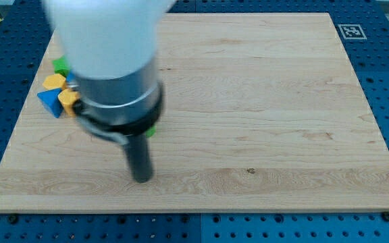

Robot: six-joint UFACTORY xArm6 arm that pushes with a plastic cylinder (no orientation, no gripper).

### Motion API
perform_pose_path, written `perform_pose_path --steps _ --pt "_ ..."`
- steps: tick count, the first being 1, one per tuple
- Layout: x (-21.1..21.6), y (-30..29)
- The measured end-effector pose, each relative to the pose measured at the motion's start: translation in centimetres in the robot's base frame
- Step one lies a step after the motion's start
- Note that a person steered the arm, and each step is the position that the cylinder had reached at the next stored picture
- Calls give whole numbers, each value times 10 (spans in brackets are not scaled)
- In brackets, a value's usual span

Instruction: Push the red circle towards top center

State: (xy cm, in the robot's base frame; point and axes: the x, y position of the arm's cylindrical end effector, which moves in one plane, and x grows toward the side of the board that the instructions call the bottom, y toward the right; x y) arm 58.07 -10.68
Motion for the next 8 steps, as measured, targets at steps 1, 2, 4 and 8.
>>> perform_pose_path --steps 1,2,4,8 --pt "-17 -46" --pt "-44 -46" --pt "-92 -27" --pt "-152 -26"
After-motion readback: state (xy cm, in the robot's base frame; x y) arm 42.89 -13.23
